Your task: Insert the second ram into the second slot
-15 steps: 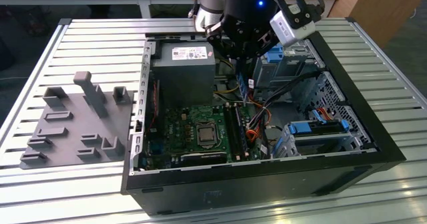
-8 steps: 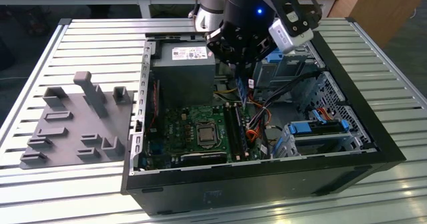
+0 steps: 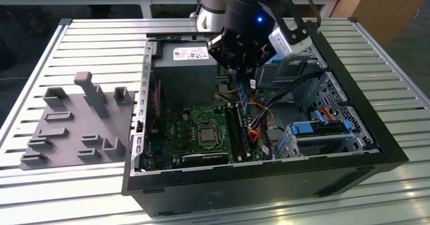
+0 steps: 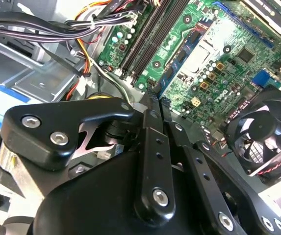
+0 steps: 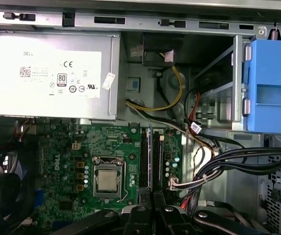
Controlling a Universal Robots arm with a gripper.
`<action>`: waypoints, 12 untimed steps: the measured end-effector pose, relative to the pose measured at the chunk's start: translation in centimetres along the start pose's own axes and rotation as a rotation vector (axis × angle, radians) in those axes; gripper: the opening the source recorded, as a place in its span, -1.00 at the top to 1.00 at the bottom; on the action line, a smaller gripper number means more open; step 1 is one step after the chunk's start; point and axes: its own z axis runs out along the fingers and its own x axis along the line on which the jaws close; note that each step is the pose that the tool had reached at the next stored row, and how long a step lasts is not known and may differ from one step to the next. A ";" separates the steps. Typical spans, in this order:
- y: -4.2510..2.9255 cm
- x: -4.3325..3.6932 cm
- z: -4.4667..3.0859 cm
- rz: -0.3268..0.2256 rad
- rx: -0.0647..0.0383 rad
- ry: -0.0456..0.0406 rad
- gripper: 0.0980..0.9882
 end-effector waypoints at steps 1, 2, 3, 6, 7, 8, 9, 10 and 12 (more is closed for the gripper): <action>0.00 0.00 0.12 0.000 0.000 0.0000 0.92; -0.01 0.00 0.23 0.000 0.000 0.0000 0.92; -0.02 0.01 0.34 0.000 0.000 0.0000 0.92; -0.03 0.01 0.67 0.000 0.001 0.0000 0.92; -0.04 0.01 0.78 0.000 0.001 0.0000 0.92; -0.04 0.01 0.88 0.000 0.001 0.0000 0.92; -0.05 0.01 0.99 0.000 0.001 0.0000 0.92; -0.05 0.01 1.09 0.000 0.001 0.0000 0.92; -0.06 0.02 1.30 0.000 0.001 0.0000 0.92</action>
